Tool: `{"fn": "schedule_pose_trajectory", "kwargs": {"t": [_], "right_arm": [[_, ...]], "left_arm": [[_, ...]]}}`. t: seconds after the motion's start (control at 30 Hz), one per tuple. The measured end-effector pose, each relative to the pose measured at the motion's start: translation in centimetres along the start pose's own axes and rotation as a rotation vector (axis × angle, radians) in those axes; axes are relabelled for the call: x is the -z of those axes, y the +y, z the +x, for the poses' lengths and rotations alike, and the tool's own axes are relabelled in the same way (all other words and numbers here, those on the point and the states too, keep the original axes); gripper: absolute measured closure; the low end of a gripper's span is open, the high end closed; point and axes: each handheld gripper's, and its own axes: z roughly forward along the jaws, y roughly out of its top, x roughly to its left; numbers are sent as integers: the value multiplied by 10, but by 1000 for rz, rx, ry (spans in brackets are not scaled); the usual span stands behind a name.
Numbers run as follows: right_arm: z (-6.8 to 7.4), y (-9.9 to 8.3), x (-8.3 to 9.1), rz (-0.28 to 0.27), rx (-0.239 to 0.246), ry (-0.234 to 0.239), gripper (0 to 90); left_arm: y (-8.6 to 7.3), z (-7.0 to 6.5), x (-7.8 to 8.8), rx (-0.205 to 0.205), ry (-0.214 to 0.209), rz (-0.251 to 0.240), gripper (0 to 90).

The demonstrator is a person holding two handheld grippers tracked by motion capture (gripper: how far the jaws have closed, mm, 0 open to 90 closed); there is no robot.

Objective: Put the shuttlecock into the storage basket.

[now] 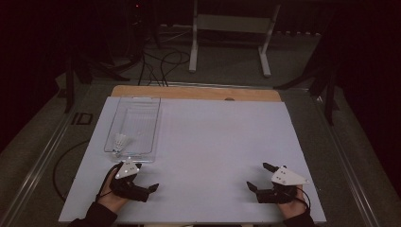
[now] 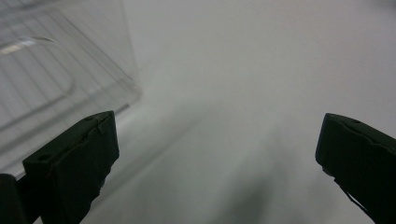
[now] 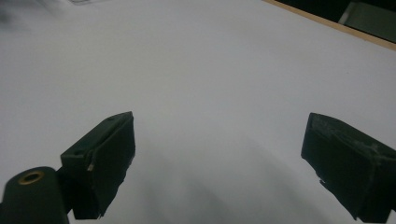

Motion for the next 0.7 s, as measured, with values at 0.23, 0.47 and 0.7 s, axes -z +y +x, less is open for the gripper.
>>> {"fn": "schedule_pose_trajectory", "kwargs": {"t": [0.23, 0.47, 0.7], "right_arm": [[-1, -1, 0, 1, -5, 3, 100], [-1, -2, -1, 4, -11, 10, 100], [-2, -2, -1, 6, -13, 11, 100]], "left_arm": [[1, 0, 1, 4, 57, -33, 2], [0, 2, -2, 13, 41, -90, 2], [-1, 2, -3, 15, 34, -83, 2]]}}
